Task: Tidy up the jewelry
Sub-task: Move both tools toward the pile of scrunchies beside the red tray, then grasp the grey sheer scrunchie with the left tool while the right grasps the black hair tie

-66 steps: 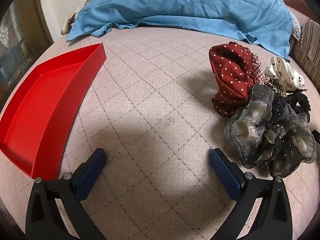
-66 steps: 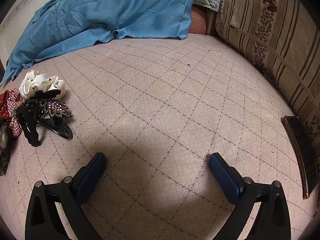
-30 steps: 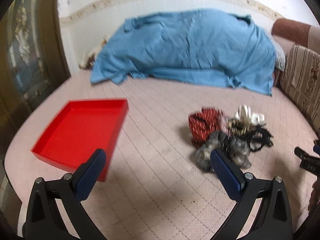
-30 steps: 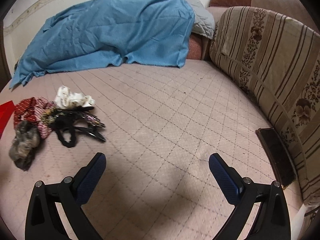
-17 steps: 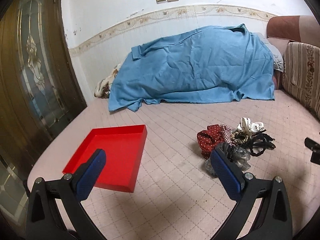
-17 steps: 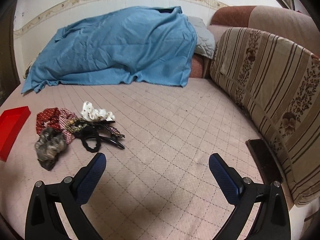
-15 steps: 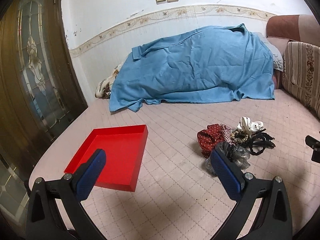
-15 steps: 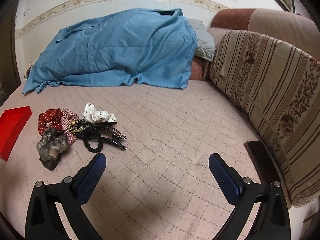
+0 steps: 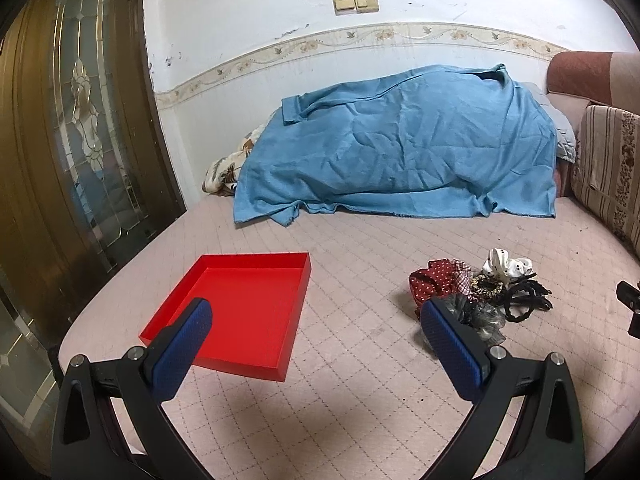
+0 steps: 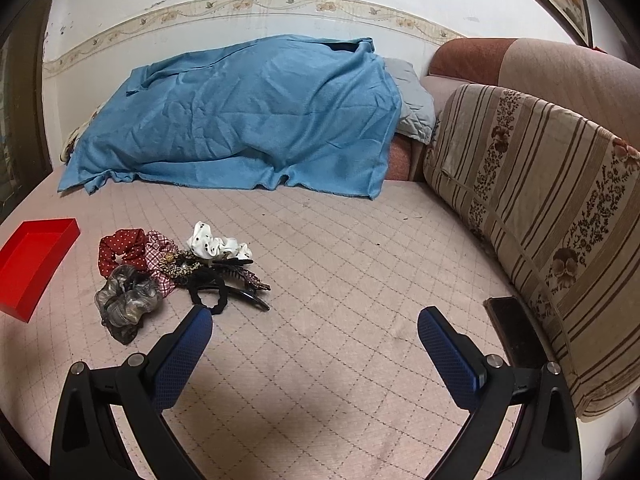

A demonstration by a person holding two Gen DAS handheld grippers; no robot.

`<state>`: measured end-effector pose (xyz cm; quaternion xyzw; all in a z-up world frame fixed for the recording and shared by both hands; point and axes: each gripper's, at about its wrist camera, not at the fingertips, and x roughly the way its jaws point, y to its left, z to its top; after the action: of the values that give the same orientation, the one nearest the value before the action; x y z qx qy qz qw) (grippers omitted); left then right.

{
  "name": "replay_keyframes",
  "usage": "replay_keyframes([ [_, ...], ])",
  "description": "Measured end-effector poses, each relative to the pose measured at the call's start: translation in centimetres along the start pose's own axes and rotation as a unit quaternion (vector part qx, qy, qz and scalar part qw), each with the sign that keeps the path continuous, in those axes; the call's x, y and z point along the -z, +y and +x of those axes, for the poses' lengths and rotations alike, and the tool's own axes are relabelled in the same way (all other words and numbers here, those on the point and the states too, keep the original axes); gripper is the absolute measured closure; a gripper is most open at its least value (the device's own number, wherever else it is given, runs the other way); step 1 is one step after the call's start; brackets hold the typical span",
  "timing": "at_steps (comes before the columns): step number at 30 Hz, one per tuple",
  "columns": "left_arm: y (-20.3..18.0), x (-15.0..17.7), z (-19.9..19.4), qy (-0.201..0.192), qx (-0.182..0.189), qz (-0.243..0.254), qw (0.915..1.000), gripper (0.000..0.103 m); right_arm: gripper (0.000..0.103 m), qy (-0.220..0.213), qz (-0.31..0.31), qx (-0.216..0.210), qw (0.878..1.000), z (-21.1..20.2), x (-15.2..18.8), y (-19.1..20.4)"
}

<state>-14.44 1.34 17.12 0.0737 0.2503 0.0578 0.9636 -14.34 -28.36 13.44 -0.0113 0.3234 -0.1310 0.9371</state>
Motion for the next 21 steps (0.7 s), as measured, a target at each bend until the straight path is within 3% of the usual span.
replay_keyframes([
  [3, 0.4, 0.1, 1.5, 0.021, 0.005, 0.001, 0.9998, 0.000, 0.000, 0.005, 0.002, -0.007, 1.000, 0.4, 0.1, 0.1],
  [10, 0.1, 1.1, 6.5, 0.095, 0.061, 0.005, 0.9936, 0.000, 0.004, 0.038, 0.021, -0.055, 0.998, 2.8, 1.0, 0.3],
  [15, -2.1, 1.5, 10.3, 0.151, 0.119, -0.002, 0.9814, 0.002, 0.014, 0.064, 0.027, -0.097, 0.993, 5.4, 1.2, 1.2],
  [21, -5.2, 1.6, 13.6, 0.177, 0.179, -0.009, 0.9678, 0.003, 0.023, 0.082, 0.029, -0.133, 0.987, 9.0, 1.0, 2.2],
])
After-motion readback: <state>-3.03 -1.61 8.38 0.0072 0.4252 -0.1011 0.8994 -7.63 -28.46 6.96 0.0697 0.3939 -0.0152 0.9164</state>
